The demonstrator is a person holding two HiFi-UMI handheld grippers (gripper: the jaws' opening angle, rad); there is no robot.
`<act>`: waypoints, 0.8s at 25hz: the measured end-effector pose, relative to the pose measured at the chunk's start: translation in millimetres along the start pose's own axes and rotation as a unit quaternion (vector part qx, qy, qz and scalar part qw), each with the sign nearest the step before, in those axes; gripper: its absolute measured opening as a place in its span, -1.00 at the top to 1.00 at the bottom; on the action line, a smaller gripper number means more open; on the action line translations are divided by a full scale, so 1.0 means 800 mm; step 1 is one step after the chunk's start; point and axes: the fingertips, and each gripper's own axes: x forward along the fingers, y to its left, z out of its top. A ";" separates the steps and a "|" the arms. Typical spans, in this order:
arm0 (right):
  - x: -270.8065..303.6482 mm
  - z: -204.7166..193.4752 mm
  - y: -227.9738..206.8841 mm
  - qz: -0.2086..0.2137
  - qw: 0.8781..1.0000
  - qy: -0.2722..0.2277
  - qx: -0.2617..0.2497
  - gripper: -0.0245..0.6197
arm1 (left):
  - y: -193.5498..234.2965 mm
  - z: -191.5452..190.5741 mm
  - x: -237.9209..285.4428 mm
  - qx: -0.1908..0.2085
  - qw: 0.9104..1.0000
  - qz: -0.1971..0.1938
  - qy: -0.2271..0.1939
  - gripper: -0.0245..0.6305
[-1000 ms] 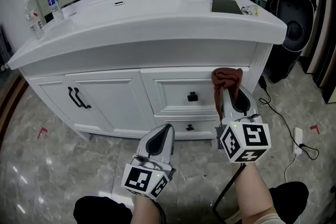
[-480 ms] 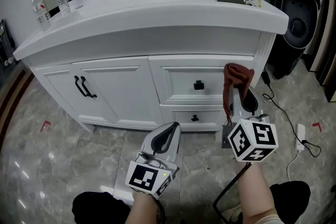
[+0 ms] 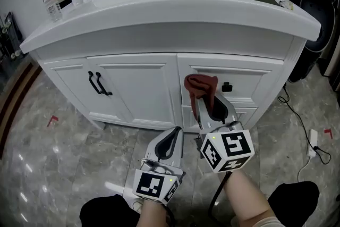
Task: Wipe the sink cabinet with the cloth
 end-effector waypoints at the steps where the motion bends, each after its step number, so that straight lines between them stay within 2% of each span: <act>1: 0.010 -0.007 0.007 0.008 1.000 0.005 0.000 0.67 | 0.006 0.000 -0.002 0.001 1.000 0.002 0.000 0.92; 4: 0.035 -0.030 0.020 0.020 1.000 0.021 -0.001 0.67 | 0.024 0.000 -0.008 0.005 1.000 0.008 0.002 0.92; 10: 0.052 -0.041 0.004 -0.007 1.000 0.021 -0.003 0.67 | 0.055 -0.009 -0.013 -0.013 1.000 0.024 -0.002 0.92; 14: 0.044 -0.039 -0.011 -0.019 0.999 0.026 -0.036 0.67 | 0.051 -0.015 -0.009 -0.016 1.000 0.021 0.001 0.92; 16: 0.037 -0.037 -0.028 -0.040 0.997 0.029 -0.052 0.67 | 0.046 -0.016 -0.005 -0.019 1.000 0.014 0.000 0.92; 20: 0.024 -0.036 -0.057 -0.072 0.996 0.042 -0.044 0.67 | 0.033 -0.016 0.002 -0.025 1.000 0.002 -0.002 0.92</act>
